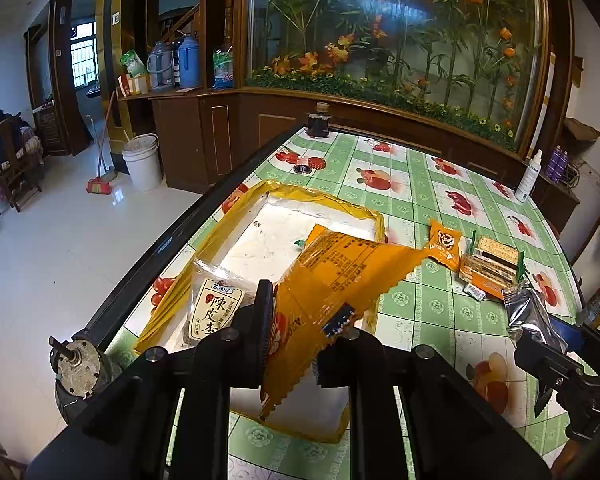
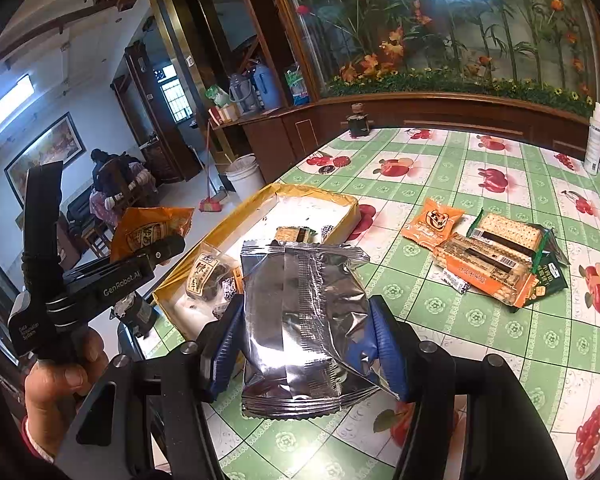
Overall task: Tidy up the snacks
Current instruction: 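Carry the orange packet and silver foil bag over the tray and open both grippers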
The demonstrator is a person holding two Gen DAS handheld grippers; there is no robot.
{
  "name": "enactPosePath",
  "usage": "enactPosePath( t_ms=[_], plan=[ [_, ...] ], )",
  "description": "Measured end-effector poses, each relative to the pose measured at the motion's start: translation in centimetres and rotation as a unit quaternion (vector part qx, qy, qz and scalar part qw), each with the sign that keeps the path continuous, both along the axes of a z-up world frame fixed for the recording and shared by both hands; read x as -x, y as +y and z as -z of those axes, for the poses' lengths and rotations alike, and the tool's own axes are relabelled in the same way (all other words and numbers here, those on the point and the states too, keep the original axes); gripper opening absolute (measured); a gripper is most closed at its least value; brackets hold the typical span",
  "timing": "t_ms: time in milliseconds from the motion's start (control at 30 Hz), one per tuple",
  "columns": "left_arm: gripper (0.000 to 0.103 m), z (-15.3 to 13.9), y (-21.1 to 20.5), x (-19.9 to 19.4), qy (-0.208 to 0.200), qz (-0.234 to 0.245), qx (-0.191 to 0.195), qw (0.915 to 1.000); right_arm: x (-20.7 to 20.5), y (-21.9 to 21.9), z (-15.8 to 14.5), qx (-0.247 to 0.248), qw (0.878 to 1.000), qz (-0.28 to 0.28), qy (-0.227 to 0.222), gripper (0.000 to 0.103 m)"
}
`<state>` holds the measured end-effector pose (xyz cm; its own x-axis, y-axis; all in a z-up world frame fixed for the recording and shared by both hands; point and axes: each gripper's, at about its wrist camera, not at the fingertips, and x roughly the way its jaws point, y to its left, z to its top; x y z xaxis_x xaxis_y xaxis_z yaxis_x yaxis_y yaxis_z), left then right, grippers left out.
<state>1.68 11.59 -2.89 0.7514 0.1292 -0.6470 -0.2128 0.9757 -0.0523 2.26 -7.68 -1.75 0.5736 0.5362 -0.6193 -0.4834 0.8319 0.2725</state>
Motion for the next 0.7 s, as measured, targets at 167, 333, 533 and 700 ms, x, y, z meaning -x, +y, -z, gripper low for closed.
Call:
enactPosePath(
  t_ms=[167, 333, 533, 700],
  plan=[
    [0.014, 0.5, 0.7, -0.3, 0.005, -0.005, 0.003, 1.0000, -0.4, 0.6, 0.4, 0.002, 1.000, -0.005, 0.006, 0.061],
    [0.014, 1.2, 1.5, -0.7, 0.013, -0.012, 0.008, 0.9998, -1.1, 1.4, 1.0, 0.004, 1.000, -0.011, 0.013, 0.061],
    [0.014, 2.8, 3.0, -1.4, 0.030, -0.028, 0.020, 0.9990, -2.7, 3.3, 2.1, 0.009, 0.999, -0.025, 0.025, 0.061],
    [0.014, 3.9, 3.8, -2.2, 0.043, -0.034, 0.028, 0.9981, -5.1, 6.7, 2.5, 0.013, 0.999, -0.045, 0.021, 0.061]
  ],
)
